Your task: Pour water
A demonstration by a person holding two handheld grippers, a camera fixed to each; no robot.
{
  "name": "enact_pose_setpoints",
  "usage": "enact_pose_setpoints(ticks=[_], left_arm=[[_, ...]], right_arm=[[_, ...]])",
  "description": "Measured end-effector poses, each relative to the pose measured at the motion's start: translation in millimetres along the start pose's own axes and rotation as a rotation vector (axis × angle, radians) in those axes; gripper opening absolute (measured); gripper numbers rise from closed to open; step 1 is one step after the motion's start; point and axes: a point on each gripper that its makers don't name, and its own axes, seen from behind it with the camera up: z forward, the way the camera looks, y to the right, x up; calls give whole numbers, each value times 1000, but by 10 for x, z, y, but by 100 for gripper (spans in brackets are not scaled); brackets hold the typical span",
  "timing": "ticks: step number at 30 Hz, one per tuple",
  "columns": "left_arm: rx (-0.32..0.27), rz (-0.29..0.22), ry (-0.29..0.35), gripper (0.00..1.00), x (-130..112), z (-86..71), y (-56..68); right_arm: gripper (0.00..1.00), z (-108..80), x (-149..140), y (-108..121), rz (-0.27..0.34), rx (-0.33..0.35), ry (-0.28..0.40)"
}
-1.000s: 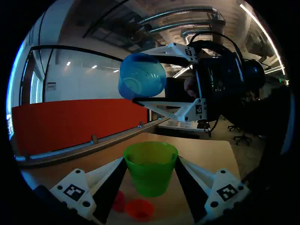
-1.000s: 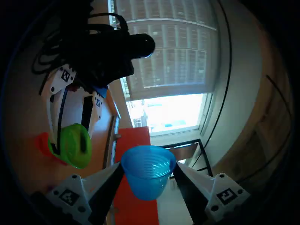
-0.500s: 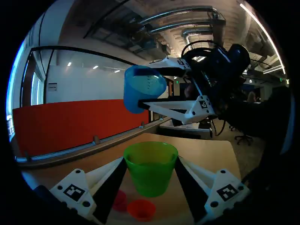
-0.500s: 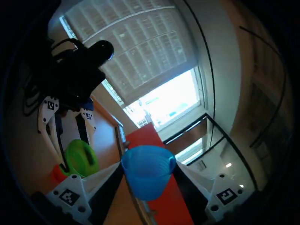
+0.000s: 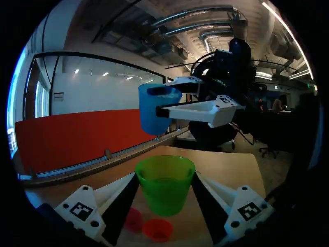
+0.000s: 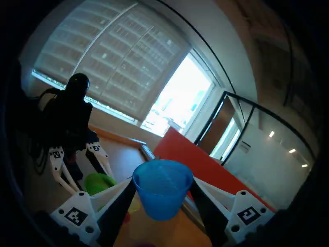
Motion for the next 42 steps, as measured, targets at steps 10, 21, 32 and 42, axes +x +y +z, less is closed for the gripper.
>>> enact_pose_setpoints(ticks=[10, 21, 32, 42], left_arm=[[5, 5, -11, 86, -9, -35, -13], [12, 4, -26, 86, -32, -61, -59], [21, 5, -72, 86, -109, -90, -102], [29, 5, -148, 86, -280, -174, -212]], right_arm=[[91, -24, 37, -59, 266, 50, 8], [91, -42, 68, -61, 404, 82, 2], [91, -72, -63, -99, 441, 97, -45], [92, -118, -288, -99, 447, 99, -95]])
